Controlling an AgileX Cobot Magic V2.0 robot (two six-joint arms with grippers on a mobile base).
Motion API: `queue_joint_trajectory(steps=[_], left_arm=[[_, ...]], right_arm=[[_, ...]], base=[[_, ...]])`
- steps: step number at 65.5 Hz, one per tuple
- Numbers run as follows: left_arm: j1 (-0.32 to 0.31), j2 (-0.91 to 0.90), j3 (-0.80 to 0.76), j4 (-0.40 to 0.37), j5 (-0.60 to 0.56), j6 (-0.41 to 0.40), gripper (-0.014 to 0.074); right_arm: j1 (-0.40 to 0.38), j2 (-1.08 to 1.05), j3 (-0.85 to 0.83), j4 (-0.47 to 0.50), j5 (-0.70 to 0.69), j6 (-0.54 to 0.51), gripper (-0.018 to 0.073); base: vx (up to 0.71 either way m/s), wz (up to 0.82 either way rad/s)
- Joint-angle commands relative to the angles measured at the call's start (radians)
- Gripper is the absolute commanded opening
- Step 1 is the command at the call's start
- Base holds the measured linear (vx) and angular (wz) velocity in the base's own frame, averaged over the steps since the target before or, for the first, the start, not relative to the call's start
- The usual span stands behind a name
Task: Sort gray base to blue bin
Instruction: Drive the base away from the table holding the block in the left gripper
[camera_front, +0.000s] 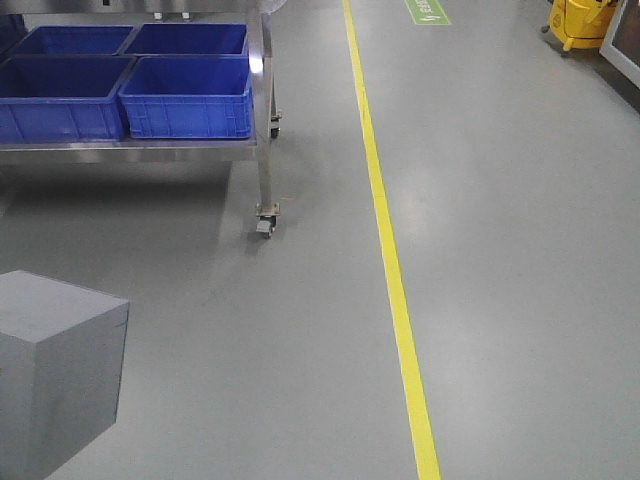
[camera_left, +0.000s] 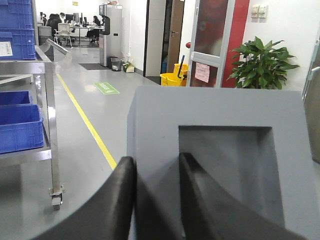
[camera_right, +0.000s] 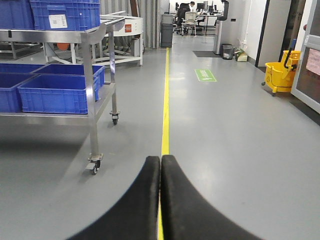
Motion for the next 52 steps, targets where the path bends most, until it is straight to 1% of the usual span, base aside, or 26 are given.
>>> queue_joint_trajectory(steps=[1, 52], left_arm=[[-0.003, 0.012, -0.03, -0.007, -0.114, -0.007, -0.0006], [-0.003, 0.012, -0.03, -0.007, -0.114, -0.007, -0.0006]], right_arm=[[-0.005, -0.012, 0.015, -0.007, -0.077, -0.006, -0.0009], [-0.005, -0.012, 0.015, -0.007, -0.077, -0.006, -0.0009]], base=[[0.4, -0.04], [0.4, 0.01]])
